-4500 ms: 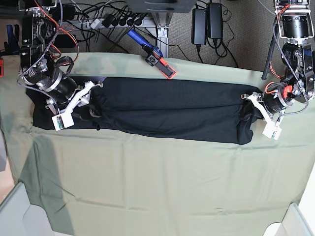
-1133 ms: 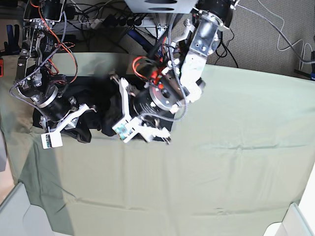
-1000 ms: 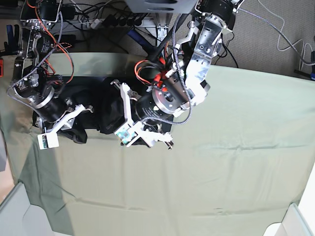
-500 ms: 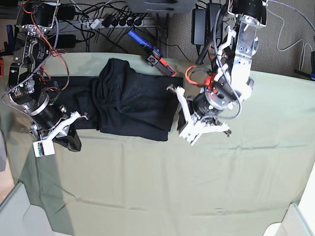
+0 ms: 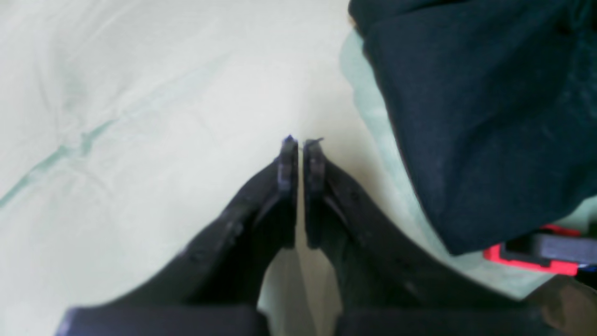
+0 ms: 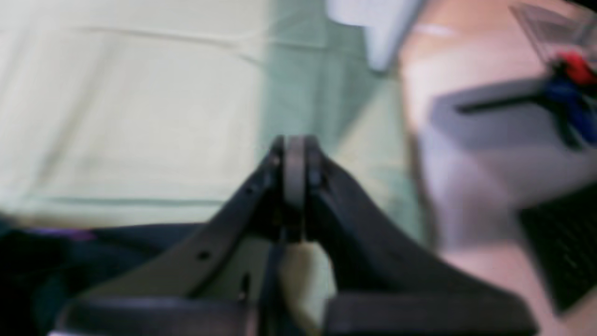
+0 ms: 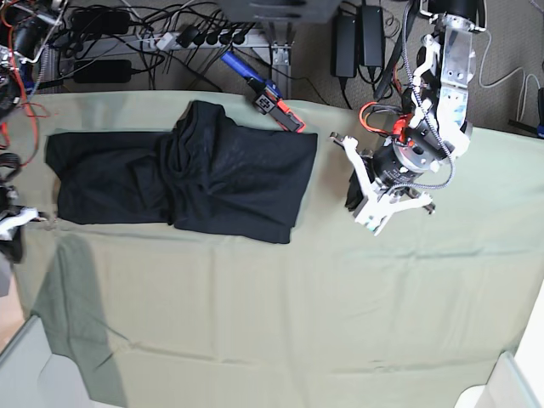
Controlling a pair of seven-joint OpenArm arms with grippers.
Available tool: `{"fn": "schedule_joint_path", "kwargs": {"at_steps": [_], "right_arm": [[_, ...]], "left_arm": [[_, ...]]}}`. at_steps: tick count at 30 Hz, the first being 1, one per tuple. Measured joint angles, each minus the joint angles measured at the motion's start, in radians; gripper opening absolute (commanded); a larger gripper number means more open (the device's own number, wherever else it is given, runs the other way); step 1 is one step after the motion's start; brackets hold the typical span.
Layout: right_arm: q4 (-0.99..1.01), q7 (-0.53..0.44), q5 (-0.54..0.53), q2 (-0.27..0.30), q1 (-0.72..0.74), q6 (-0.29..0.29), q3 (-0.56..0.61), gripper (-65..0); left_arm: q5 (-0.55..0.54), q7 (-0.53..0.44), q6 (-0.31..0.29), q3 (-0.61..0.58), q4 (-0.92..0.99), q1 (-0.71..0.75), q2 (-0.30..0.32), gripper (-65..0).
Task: Fold the T-shirt properly
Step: 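Move the right gripper to the other strip end and grasp it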
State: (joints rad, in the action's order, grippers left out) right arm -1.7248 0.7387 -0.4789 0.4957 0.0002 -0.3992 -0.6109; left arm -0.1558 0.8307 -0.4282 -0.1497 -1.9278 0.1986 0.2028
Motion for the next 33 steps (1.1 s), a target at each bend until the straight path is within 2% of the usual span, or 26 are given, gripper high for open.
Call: {"fn": "schedule_joint_path", "kwargs": {"at_steps": [4, 9, 10, 12, 13, 14, 16, 19, 27, 33], "right_arm": [[0.183, 0.007, -0.055, 0.059, 0.000, 0.000, -0.035, -65.0], [0.365, 0.014, -0.156, 0.055, -0.003, 0.001, -0.034, -65.0], [0.389, 0.014, -0.171, 0.055, -0.002, 0.001, -0.033, -61.1], [0.419, 0.014, -0.206, 0.055, -0.003, 0.001, -0.033, -45.8], [0.422, 0.015, -0.211, 0.055, -0.003, 0.001, -0.033, -41.3], [0.423, 0.027, -0.234, 0.056, -0.003, 0.001, -0.033, -40.6], [0.417, 0.040, -0.292, 0.056, -0.003, -0.001, -0.033, -44.4], [0.382, 0.052, -0.325, 0.055, -0.002, -0.010, -0.033, -65.0], [0.366, 0.051, -0.266, 0.056, -0.002, -0.010, -0.033, -65.0], [0.368, 0.078, -0.419, 0.057, -0.001, -0.024, -0.008, -65.0]], "left_arm": [[-0.036, 0.000, 0.000, 0.000, 0.000, 0.000, 0.000, -62.6], [-0.067, -0.020, 0.000, 0.000, 0.000, 0.001, -0.002, -62.6], [-0.067, -0.020, 0.000, 0.000, 0.000, 0.001, -0.003, -62.6], [-0.084, -0.024, 0.000, 0.000, 0.000, 0.001, -0.003, -62.6], [-0.090, -0.024, 0.000, 0.000, 0.000, 0.001, -0.003, -62.6], [-0.096, -0.024, 0.000, -0.001, 0.000, 0.001, -0.003, -62.6], [-0.127, -0.024, -0.016, -0.001, 0.000, 0.001, -0.003, -62.6], [-0.158, -0.024, -0.033, -0.002, 0.000, 0.001, -0.003, -62.6], [-0.164, -0.024, -0.034, -0.002, 0.000, 0.001, -0.003, -62.6], [-0.169, -0.026, -0.036, -0.002, 0.003, 0.000, -0.006, -62.6]]}}
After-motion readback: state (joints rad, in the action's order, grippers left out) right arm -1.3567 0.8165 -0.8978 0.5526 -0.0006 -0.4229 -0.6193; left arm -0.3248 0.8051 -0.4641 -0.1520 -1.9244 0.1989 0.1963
